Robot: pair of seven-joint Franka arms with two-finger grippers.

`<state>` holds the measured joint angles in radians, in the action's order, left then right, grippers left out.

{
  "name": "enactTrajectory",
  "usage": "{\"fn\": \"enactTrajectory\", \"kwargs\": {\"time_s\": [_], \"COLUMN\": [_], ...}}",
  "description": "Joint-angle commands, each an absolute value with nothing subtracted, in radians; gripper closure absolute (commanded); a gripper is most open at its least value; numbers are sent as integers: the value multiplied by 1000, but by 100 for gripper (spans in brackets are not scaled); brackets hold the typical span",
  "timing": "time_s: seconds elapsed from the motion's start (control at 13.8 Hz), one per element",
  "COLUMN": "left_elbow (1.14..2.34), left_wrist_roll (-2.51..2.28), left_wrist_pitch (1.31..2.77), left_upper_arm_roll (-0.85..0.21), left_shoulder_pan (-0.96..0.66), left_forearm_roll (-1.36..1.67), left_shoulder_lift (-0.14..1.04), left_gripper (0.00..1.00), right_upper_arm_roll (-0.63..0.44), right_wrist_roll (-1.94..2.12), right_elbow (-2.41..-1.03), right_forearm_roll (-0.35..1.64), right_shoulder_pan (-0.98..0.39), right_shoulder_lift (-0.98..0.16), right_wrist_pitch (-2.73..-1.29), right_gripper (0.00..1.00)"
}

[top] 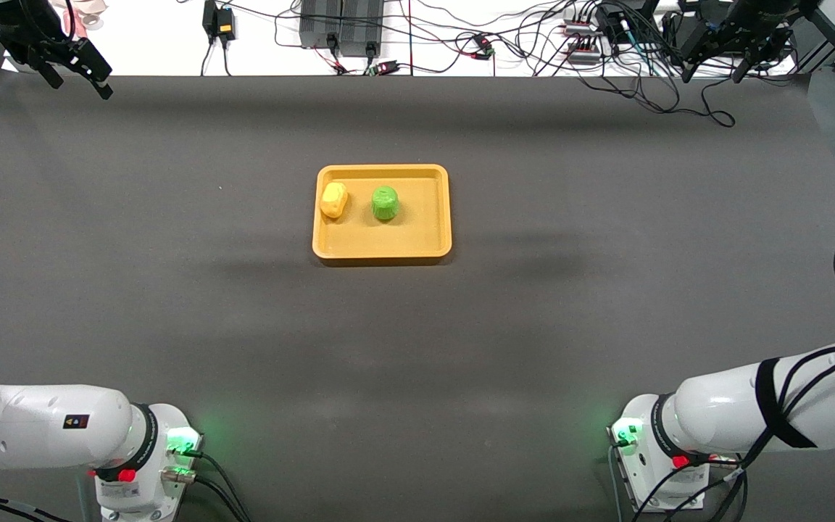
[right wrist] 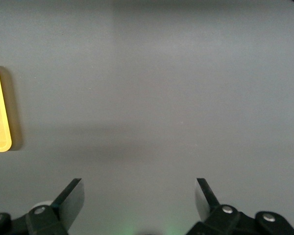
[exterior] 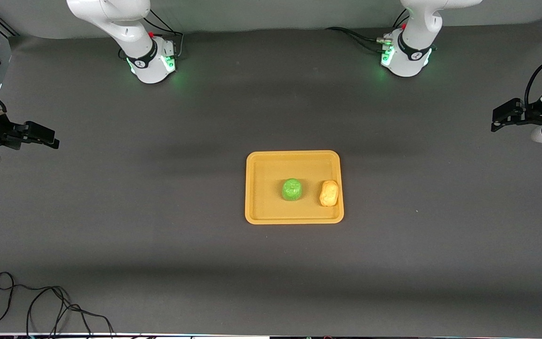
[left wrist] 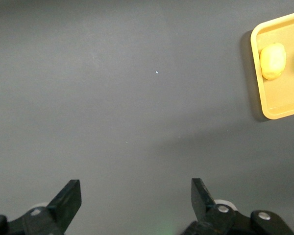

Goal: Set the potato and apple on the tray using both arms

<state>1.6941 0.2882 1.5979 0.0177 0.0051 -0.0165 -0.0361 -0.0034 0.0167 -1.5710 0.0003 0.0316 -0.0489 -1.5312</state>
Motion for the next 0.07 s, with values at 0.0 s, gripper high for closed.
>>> {"fn": "enactTrajectory", "kwargs": {"time_s": [0.0], "left_elbow": [1698], "left_wrist_roll": [302], "left_wrist_pitch": [1588], "left_upper_arm_roll": [18], "left_shoulder_pan": [0], "left_forearm_roll": [-31], "left_shoulder_lift": [-46], "left_gripper": [0], "right_upper_arm_roll": [-6], "right_wrist_roll": [41], "right_elbow": [-1589], "right_forearm_roll": [-12], "right_shoulder_pan": [26], "right_shoulder_lift": [-23], "right_wrist_pitch": [-1545], "right_gripper": [0]}}
